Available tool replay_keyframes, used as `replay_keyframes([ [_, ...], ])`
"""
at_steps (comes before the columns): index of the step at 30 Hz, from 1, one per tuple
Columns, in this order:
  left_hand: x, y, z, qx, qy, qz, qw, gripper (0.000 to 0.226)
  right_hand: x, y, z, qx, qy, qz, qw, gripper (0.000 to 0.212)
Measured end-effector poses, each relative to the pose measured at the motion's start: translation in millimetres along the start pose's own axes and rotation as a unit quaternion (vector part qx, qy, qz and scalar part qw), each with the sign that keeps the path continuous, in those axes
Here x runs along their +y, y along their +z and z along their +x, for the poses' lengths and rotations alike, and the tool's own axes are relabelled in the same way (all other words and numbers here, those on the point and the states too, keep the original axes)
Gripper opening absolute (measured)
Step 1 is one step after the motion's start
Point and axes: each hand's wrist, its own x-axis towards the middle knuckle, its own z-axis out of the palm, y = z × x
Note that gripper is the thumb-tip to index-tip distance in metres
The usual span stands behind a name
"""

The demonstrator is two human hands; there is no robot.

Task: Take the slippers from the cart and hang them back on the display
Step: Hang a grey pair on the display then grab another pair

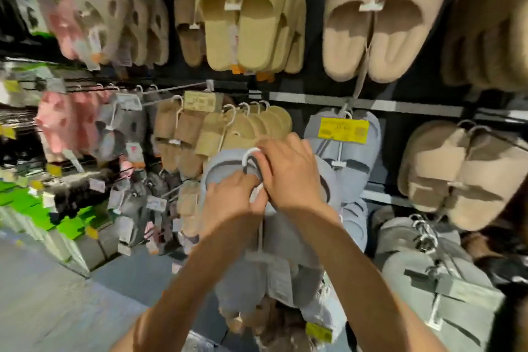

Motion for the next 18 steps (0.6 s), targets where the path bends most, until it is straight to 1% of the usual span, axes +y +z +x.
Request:
replay_keyframes([
  [1,0,12,1,-0.019,0.021,-0.002,1.0,0.035,7,-4,-8,-0.016,0.03,-0.013,0.999,0.03],
  [2,3,24,0,-0.054,0.054,0.003,0.997,0.036,14,-8,-18,-0.038,0.068,-0.019,0.997,0.03],
  [3,8,35,-1,-0.086,0.087,0.01,0.992,0.042,22,-14,-28,-0.059,0.112,-0.013,0.992,0.028],
  [4,10,49,-1,-0.093,0.123,-0.001,0.988,0.049,31,-20,-37,-0.075,0.159,-0.001,0.984,0.025],
  [5,13,61,0,-0.109,0.138,-0.026,0.984,0.05,40,-27,-45,-0.082,0.202,0.008,0.976,0.023],
  [7,26,73,6,-0.119,0.176,-0.044,0.976,0.039,59,-35,-56,-0.076,0.257,-0.002,0.963,0.023],
  [8,35,79,10,-0.128,0.197,-0.04,0.971,0.041,69,-38,-58,-0.073,0.271,-0.012,0.96,0.023],
  [9,46,83,14,-0.145,0.208,-0.041,0.966,0.048,78,-38,-58,-0.072,0.279,-0.023,0.957,0.024],
  [10,54,91,22,-0.16,0.2,-0.032,0.966,0.055,88,-37,-58,-0.074,0.281,-0.035,0.956,0.025],
  [11,61,98,30,-0.193,0.182,-0.017,0.964,0.054,98,-37,-57,-0.076,0.283,-0.046,0.955,0.027],
  [13,73,115,45,-0.21,0.165,-0.044,0.963,0.044,119,-35,-55,-0.075,0.286,-0.056,0.954,0.026],
  [14,80,120,54,-0.207,0.158,-0.061,0.963,0.041,132,-34,-54,-0.074,0.287,-0.056,0.953,0.023],
  [16,96,133,70,-0.204,0.168,-0.077,0.962,0.034,159,-34,-50,-0.068,0.292,-0.055,0.952,0.018],
  [18,113,150,86,-0.205,0.174,-0.085,0.959,0.032,188,-35,-44,-0.06,0.294,-0.061,0.952,0.017],
])
